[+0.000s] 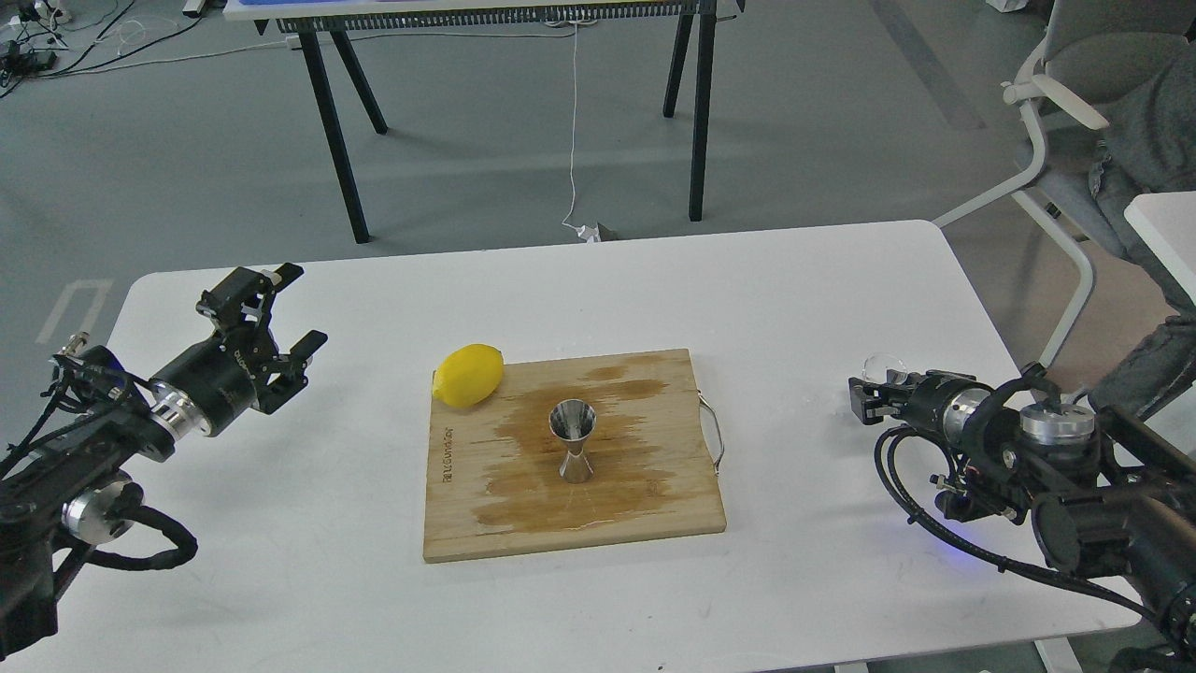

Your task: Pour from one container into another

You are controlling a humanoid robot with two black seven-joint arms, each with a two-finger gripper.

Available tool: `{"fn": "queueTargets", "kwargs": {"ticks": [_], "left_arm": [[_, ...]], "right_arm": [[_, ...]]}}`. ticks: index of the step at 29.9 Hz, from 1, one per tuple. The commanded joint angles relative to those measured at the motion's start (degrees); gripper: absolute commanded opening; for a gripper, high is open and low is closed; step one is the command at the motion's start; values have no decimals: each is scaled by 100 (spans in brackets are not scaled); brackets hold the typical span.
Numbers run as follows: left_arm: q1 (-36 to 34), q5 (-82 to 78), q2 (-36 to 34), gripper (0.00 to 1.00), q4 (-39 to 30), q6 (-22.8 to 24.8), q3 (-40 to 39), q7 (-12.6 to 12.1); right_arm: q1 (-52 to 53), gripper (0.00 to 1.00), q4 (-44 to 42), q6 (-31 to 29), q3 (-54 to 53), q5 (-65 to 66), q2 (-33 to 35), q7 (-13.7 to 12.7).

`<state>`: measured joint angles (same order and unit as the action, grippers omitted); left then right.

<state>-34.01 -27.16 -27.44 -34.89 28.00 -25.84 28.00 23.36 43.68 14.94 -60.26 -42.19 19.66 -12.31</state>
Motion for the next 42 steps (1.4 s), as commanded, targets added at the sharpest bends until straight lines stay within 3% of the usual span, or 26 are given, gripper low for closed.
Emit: {"fn": "queueTargets", "kwargs": {"ticks": [1,7,11,14,19,22,26,30,36,38,42], "left_arm": [[0,1,2,99,0,0,0,0],[0,1,2,99,0,0,0,0],[0,1,2,99,0,0,0,0],[0,1,2,99,0,0,0,0],[9,1,2,99,0,0,0,0],[9,1,10,99,0,0,0,0],[17,1,10,99,0,0,-9,0],[17,1,10,99,0,0,-9,0],[9,1,10,99,0,0,0,0],[9,1,10,99,0,0,0,0],[9,1,19,99,-9,0,0,0]], "right_arm": [[-7,85,0,0,-3,0,2,0],[-7,86,9,-9,-3,0,-6,0],[-7,81,9,-9,-3,0,-6,0],[-16,68,9,0,-3,0,-6,9],[-34,20,79,-9,6,245,-6,53],[-25,8,88,-9,6,448,-6,44],[-34,3,97,-9,6,466,-6,35],[-42,4,88,-18,6,483,-6,53],[-25,29,97,-26,120,492,-6,62],[-25,42,97,-26,120,492,-6,53],[-34,50,80,-26,190,553,-6,53]]}}
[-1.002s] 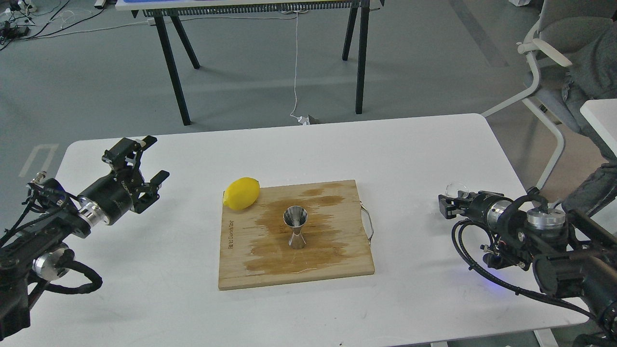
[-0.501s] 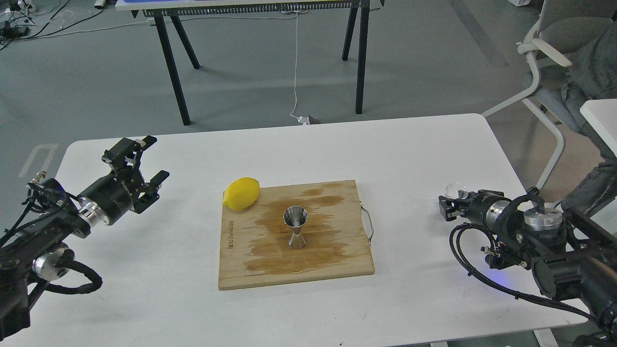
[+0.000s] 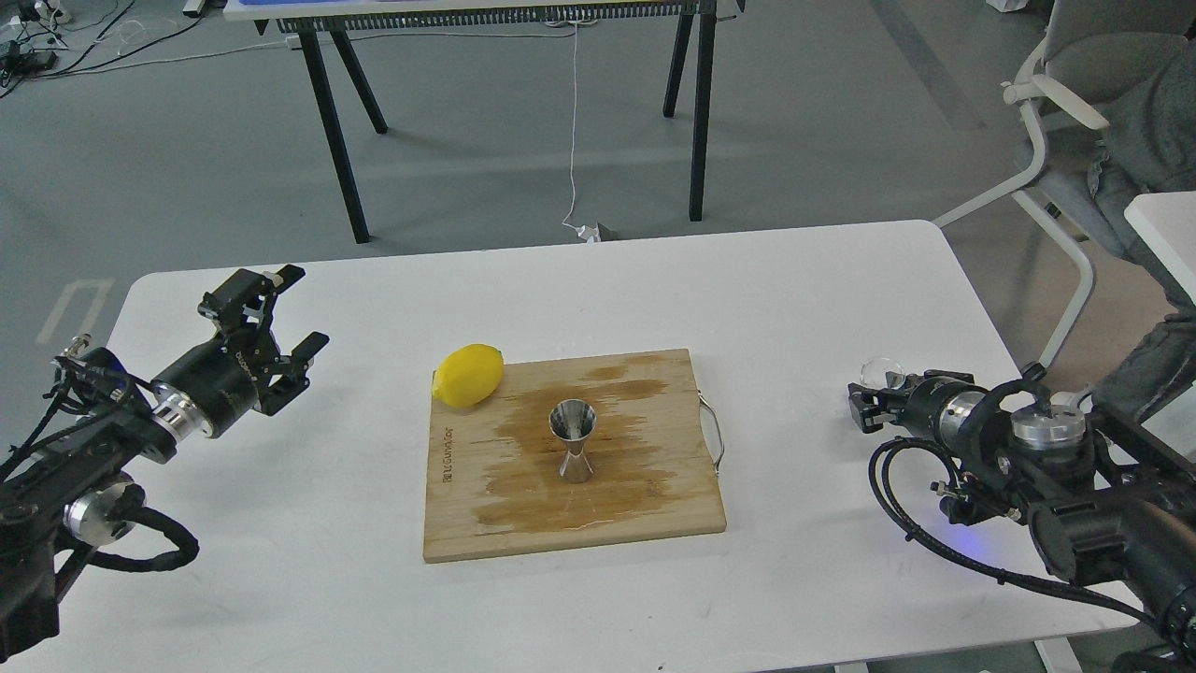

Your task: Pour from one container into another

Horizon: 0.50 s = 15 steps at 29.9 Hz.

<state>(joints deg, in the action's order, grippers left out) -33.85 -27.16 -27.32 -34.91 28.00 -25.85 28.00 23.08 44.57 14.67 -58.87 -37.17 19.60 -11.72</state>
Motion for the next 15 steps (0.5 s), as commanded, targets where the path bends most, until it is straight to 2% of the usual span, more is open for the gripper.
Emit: {"fn": "queueTargets", "kwargs": {"ticks": [1,15], "left_arm": [[-8,0,-1,99,-7,0,1,0],[-8,-17,-1,99,-7,0,10,0]], "right_arm": [[-5,57,-10,0,51,78,0,-5],[13,75,8,-52,-11,96,-8,-5]]}}
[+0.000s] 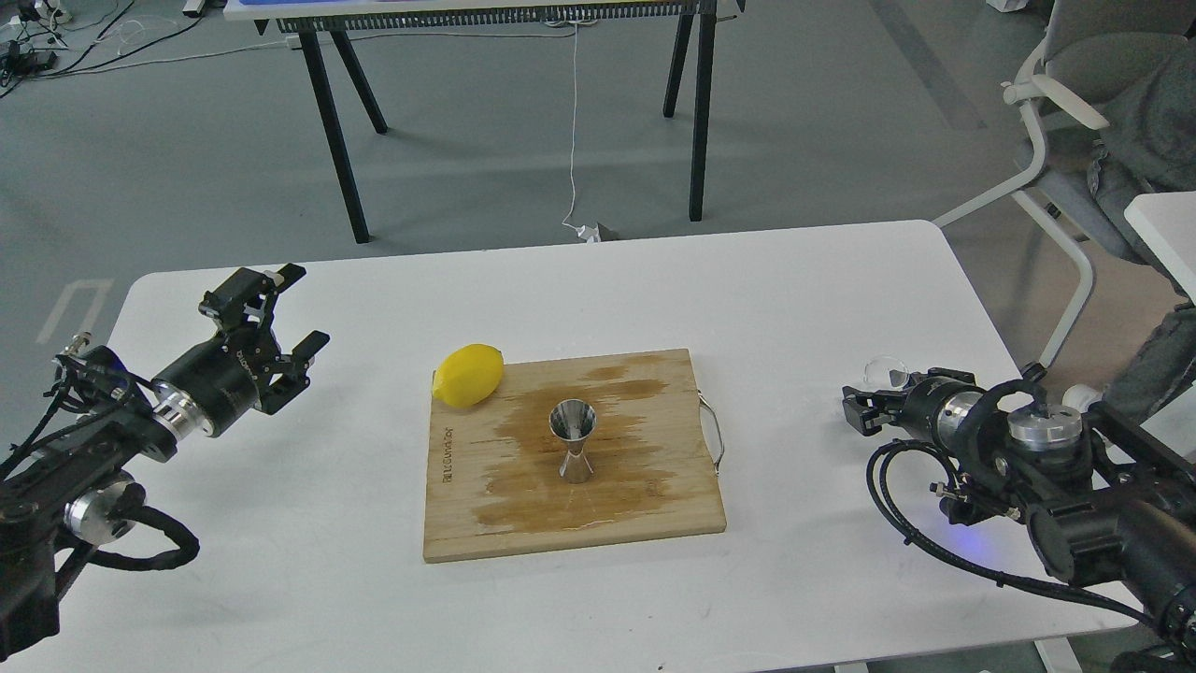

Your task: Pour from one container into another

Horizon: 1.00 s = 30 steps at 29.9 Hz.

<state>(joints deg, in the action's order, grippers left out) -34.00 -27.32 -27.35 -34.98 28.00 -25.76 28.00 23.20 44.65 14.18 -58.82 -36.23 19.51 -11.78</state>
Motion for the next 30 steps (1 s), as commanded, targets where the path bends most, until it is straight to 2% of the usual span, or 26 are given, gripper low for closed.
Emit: {"fn": "queueTargets", "kwargs": {"ticks": [1,3,5,8,10,17,30], "left_arm": [[8,-1,1,99,0,0,1,0],[8,-1,1,99,0,0,-8,0],[8,-1,1,99,0,0,-8,0],[8,-1,1,99,0,0,-8,0],[8,-1,1,99,0,0,-8,0],[8,-1,1,99,0,0,-8,0],[8,-1,1,99,0,0,-8,0]], "right_arm": [[1,76,0,-3,-15,2,0,0],[1,77,0,-3,-24,2,0,0],[1,84,0,-3,-33,2,0,0],[1,86,0,-3,-33,2,0,9],[1,92,0,-3,-42,2,0,9],[9,96,8,-12,-68,-7,0,9],[62,96,105,-29,-77,-7,0,9]]}}
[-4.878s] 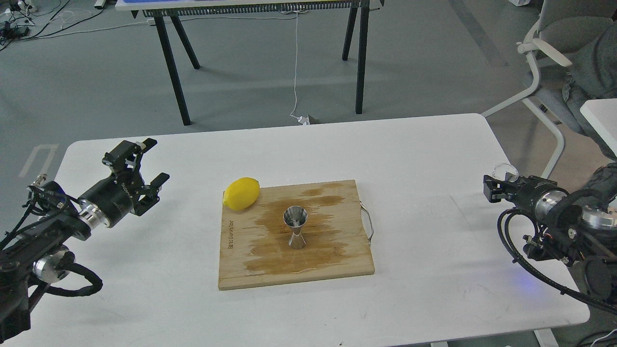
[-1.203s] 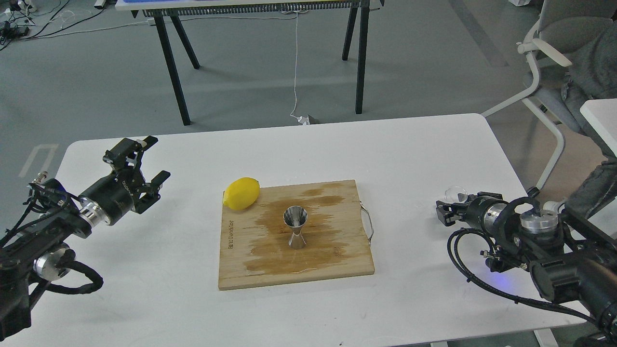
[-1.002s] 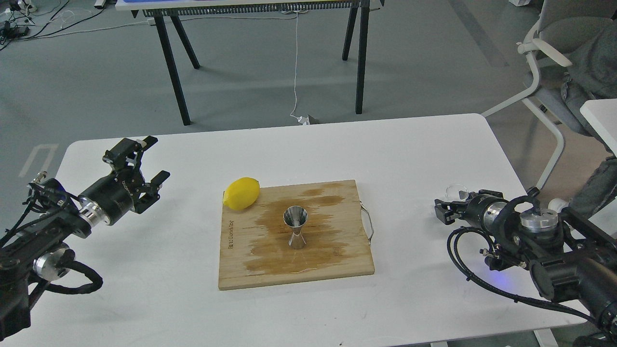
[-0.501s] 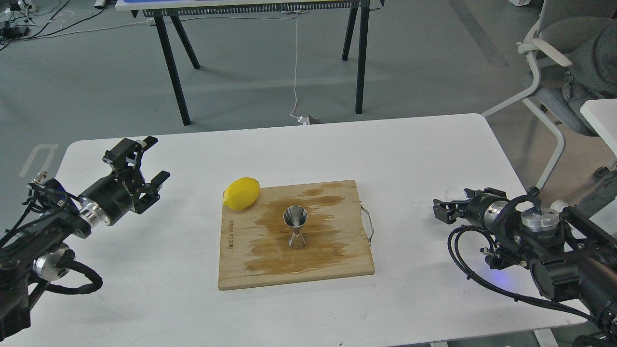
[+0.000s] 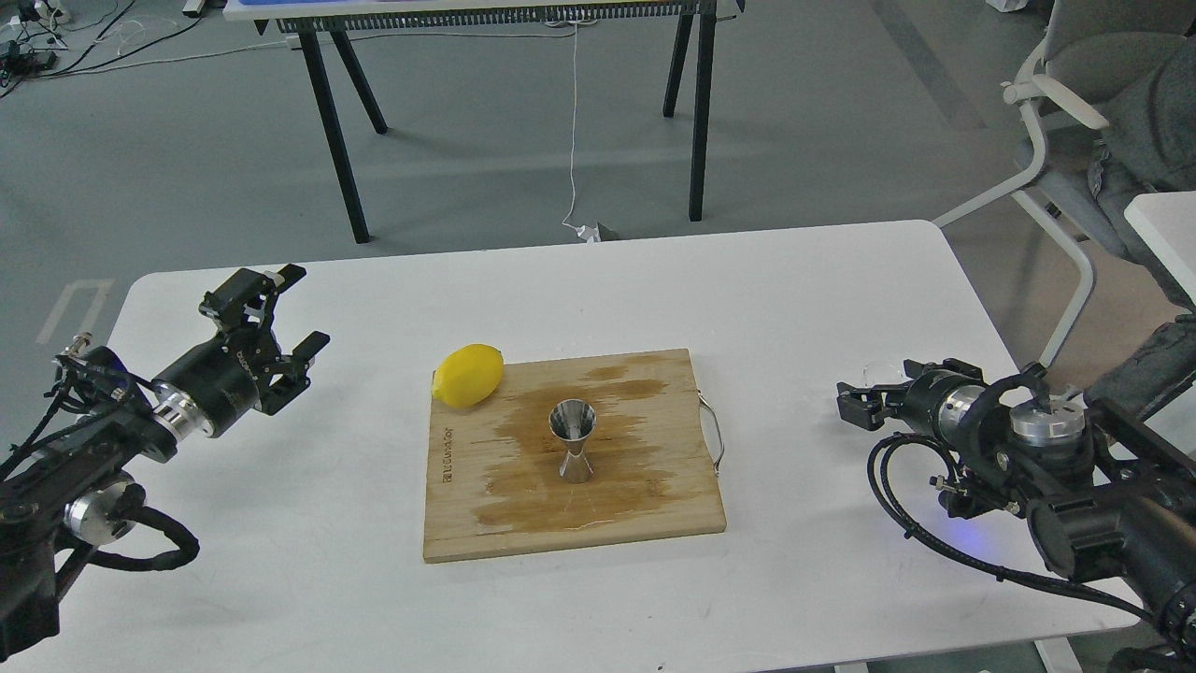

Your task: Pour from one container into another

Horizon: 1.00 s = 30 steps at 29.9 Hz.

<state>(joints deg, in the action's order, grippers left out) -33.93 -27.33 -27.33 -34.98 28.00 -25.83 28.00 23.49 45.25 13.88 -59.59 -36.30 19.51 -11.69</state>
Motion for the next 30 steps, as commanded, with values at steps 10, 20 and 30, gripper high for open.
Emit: {"fn": "queueTargets", "kwargs": {"ticks": [10,20,30], "left_arm": [[0,0,0,99,0,0,-1,0],[-70,0,-35,99,0,0,-28,0],[-807,140,-650,99,-61,0,-159,0]], "right_arm": [[85,96,405,18,-254,9,79,0],[638,99,1108,-218,-589,105,579,-53],[1640,99,1118,-2705,87,1696,1317,-273]]}}
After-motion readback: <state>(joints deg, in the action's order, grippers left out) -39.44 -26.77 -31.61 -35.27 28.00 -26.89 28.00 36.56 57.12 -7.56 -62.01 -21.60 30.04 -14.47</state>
